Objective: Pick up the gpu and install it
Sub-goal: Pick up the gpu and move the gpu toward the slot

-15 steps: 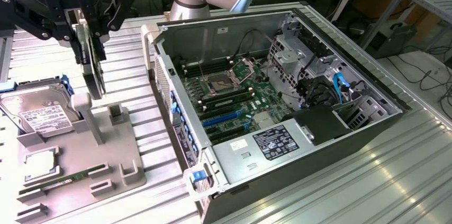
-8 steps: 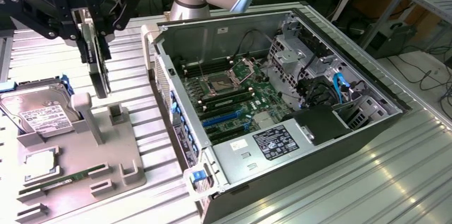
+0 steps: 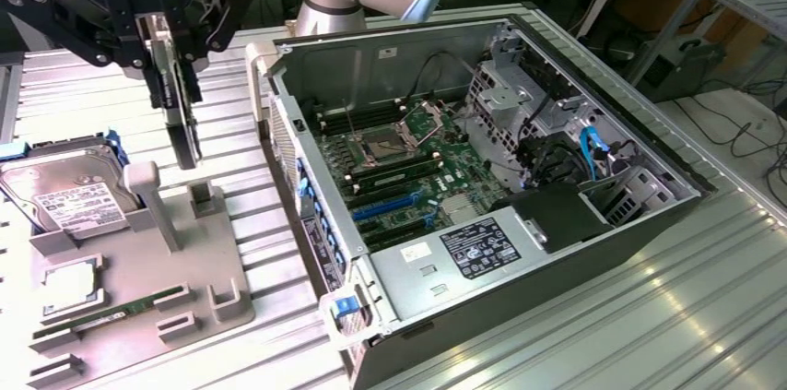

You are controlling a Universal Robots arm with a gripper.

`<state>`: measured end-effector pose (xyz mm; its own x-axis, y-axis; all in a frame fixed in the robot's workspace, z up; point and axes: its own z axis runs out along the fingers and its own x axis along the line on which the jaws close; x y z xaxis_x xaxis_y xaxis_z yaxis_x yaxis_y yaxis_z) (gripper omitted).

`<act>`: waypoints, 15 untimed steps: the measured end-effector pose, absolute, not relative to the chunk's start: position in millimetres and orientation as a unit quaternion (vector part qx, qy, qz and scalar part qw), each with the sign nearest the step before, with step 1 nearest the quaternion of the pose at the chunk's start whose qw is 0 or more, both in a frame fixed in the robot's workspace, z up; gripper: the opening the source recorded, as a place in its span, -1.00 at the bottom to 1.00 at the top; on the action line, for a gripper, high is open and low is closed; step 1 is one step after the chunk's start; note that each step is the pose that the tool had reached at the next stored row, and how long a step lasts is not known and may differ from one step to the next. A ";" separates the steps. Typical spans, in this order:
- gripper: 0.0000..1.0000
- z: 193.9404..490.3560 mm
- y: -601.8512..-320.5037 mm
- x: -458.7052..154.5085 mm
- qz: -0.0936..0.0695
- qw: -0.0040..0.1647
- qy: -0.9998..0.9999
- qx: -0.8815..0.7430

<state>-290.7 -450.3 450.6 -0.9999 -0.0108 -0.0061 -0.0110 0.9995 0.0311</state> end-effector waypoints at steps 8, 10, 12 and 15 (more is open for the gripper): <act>-0.44 450.6 -450.3 -282.5 0.016 0.003 1.000 -0.005; -0.44 450.6 -450.3 -280.2 0.016 0.003 1.000 -0.005; -0.44 450.6 -450.3 -277.7 0.016 0.003 1.000 -0.005; -0.44 450.6 -450.3 -273.9 0.016 0.003 1.000 -0.005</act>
<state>-273.9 -450.3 450.6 -0.9999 -0.0108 -0.0059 -0.0110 0.9995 0.0310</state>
